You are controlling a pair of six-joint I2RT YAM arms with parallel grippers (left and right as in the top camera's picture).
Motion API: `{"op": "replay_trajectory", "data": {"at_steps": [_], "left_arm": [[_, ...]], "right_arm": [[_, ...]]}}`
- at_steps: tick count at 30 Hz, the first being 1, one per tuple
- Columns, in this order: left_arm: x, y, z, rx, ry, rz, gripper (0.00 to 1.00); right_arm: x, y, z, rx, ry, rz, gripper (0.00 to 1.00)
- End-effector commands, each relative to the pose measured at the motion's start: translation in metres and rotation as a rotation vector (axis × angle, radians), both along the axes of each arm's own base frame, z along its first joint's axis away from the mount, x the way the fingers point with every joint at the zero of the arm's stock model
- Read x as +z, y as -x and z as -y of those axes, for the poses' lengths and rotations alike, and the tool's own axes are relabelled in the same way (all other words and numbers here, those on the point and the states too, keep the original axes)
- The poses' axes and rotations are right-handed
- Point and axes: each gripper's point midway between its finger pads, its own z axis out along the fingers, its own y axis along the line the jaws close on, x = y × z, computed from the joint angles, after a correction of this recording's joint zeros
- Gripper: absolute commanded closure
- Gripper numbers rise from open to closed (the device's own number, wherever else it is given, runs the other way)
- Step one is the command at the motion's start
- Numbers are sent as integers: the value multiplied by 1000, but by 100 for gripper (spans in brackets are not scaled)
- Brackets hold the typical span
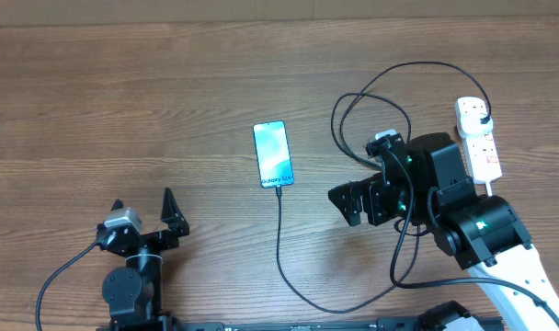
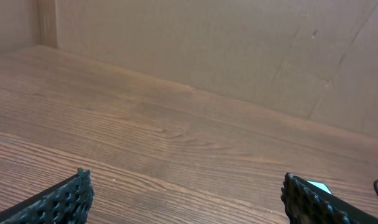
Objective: Plug charger to phone and switch on socket
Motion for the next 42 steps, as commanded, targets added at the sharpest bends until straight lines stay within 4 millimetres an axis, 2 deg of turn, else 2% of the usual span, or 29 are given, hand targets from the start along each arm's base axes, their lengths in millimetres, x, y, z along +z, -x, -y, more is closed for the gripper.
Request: {"op": "replay_trajectory", "data": {"at_steps": [1,15,22,25,27,30,34,37,42], "left_arm": [[0,0,-1,-2,-26,3,0],[0,0,-1,-2,-26,2,1],[0,0,-1,-2,-26,2,1],[0,0,-1,-2,-26,2,1],[0,0,-1,-2,-26,3,1],[0,0,-1,-2,-26,2,1],[0,0,-1,-2,-26,2,0],[0,0,-1,-2,-26,3,0],[0,0,-1,-2,-26,2,1]], "right_arm": [[0,-1,0,-6,2,7,0],[-3,3,2,-6,10,-12,0],[-9,-18,27,-107,150,61,0],[-10,-37,35,-166,185,142,0],[-4,-50,36,-198,166,237,0],[4,-56,35,-222,104,365,0],[9,-52,37,-244,11,531,0],[10,-44,49,-280,-49,641,0],[7,-29,68,-302,-117,728,0]]}}
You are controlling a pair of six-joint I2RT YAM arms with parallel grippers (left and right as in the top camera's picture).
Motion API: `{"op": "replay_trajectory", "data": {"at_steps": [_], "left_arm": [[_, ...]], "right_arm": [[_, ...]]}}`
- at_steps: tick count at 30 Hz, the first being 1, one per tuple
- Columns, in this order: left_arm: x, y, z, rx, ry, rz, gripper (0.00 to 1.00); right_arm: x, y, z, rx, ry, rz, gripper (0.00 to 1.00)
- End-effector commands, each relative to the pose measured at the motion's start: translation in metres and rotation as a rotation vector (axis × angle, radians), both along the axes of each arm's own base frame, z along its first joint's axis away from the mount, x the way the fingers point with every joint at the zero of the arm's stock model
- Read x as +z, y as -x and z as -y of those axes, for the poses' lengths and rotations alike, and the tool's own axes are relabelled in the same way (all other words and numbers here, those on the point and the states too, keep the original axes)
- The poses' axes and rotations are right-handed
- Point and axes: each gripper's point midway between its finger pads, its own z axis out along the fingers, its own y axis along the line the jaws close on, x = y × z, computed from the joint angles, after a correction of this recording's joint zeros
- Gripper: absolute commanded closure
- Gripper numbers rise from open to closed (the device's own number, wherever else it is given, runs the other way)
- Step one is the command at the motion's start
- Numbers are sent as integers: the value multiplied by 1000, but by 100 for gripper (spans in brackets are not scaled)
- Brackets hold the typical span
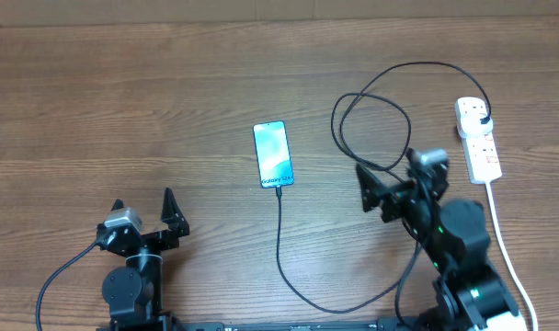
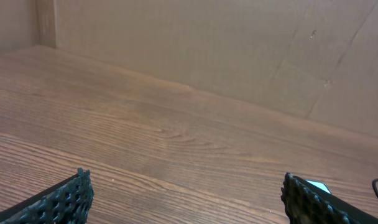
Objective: Plug charger to phone and switch on socket
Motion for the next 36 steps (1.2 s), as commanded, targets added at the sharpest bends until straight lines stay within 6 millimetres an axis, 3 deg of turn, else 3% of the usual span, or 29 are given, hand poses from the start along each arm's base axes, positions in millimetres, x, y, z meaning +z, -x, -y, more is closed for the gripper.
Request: {"op": "replay_trajectory", "data": {"at_steps": [1,6,14,24,29,34,36], "left_arm": [[0,1,-1,1,-26,2,0],[0,1,-1,1,-26,3,0],[0,1,-1,1,-26,2,0],[0,1,-1,1,-26,3,0],[0,1,-1,1,-26,2,1],[0,1,-1,1,-26,3,0],[0,1,-1,1,-26,3,0]], "right_arm": [[-2,10,10,9,-28,48,0],[3,22,28,-34,-26,142,0],[-13,36,32,-22,31,235,0],[-14,40,35,-40,-7,344,0],[-16,38,39,-67,-38,328,0],[-43,37,39,-66,-23,221,0],[-42,37,39,-67,-22,222,0]]}}
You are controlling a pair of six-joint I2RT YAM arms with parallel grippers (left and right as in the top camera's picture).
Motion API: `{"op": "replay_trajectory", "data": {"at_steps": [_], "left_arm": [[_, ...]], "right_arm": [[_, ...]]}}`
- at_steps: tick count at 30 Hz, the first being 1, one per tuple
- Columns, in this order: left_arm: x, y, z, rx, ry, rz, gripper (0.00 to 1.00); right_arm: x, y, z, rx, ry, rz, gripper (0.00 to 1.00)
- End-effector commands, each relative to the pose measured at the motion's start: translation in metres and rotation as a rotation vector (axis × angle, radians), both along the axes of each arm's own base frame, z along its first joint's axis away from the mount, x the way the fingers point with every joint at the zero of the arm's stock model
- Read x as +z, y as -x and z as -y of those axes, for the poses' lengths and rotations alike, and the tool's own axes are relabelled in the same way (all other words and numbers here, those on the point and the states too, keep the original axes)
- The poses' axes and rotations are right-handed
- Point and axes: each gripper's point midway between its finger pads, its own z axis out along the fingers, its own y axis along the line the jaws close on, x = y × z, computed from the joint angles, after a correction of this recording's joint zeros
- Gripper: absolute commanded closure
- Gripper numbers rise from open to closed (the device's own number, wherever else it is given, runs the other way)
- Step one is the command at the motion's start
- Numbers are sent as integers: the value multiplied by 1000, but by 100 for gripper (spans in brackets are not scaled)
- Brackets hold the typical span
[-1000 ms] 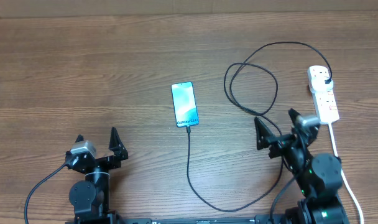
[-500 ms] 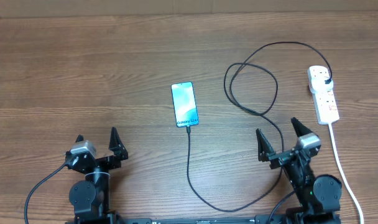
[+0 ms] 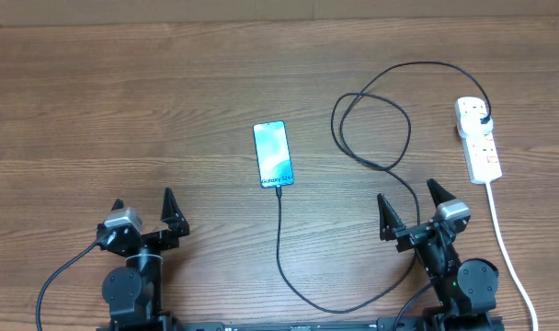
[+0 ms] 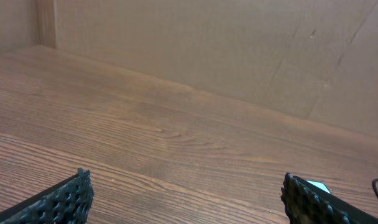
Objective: Plug charger to phone and switch on socket
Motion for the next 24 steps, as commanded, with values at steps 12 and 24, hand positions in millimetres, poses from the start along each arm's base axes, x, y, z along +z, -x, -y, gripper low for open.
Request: {"op": "replay_trajectory", "data": {"at_steps": [12,24], "left_arm": [[0,1,-1,2,-26,3,1],[0,1,-1,2,-26,3,0]], "right_arm": [[-2,-1,4,-21,-10,2,0],[-2,-1,4,-21,-10,2,0]]}}
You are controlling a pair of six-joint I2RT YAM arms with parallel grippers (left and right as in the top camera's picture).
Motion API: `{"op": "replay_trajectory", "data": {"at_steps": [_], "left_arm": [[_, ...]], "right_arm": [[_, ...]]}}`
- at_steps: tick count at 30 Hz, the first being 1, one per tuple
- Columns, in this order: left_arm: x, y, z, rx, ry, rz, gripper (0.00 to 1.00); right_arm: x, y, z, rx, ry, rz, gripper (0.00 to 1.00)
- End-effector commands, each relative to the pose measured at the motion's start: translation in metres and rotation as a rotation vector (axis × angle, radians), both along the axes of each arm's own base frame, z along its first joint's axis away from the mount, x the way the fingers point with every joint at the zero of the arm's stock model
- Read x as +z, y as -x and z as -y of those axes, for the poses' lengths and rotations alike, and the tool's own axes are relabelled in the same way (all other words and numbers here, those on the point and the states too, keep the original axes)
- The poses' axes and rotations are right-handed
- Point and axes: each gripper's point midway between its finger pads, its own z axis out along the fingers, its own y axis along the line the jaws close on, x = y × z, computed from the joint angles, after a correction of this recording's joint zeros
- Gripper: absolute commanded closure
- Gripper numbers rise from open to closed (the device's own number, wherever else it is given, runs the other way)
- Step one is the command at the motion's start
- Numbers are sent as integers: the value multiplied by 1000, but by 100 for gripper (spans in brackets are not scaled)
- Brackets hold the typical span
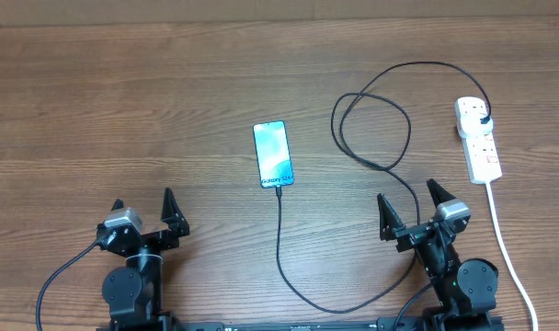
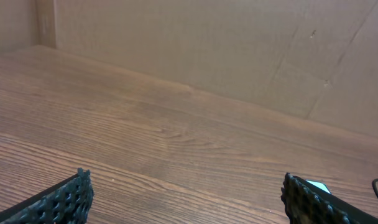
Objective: Plug charger to phone and switch on socket
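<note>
The phone (image 1: 273, 154) lies screen-up and lit in the middle of the table, with the black charger cable (image 1: 281, 241) plugged into its near end. The cable loops round to the plug in the white socket strip (image 1: 478, 140) at the far right. My left gripper (image 1: 142, 203) rests open at the near left edge, nothing between its fingers (image 2: 64, 200). Over at the near right edge, my right gripper (image 1: 408, 201) also stands open and empty. A sliver of the phone (image 2: 316, 186) shows past the left wrist's right finger.
The strip's white lead (image 1: 505, 241) runs down the right side to the near edge. A cardboard wall (image 2: 207, 43) closes off the back of the table. The cable's loop (image 1: 371, 119) lies between the phone and the strip.
My right arm was reaching over the table between the phone and the socket strip, gripper open. It was then drawn back nearer the edge, then parked at the near right edge, where it stays. The phone, cable and left arm kept their places throughout.
</note>
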Motion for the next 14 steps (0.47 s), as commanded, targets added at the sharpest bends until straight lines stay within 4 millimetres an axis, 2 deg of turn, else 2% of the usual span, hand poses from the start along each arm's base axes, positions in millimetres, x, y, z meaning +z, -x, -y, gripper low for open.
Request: {"op": "replay_trajectory", "data": {"at_steps": [1,14], "left_arm": [[0,1,-1,1,-26,3,1],[0,1,-1,1,-26,3,0]], "right_arm": [[-2,-1,4,-20,-9,1,0],[-2,-1,4,-20,-9,1,0]]}}
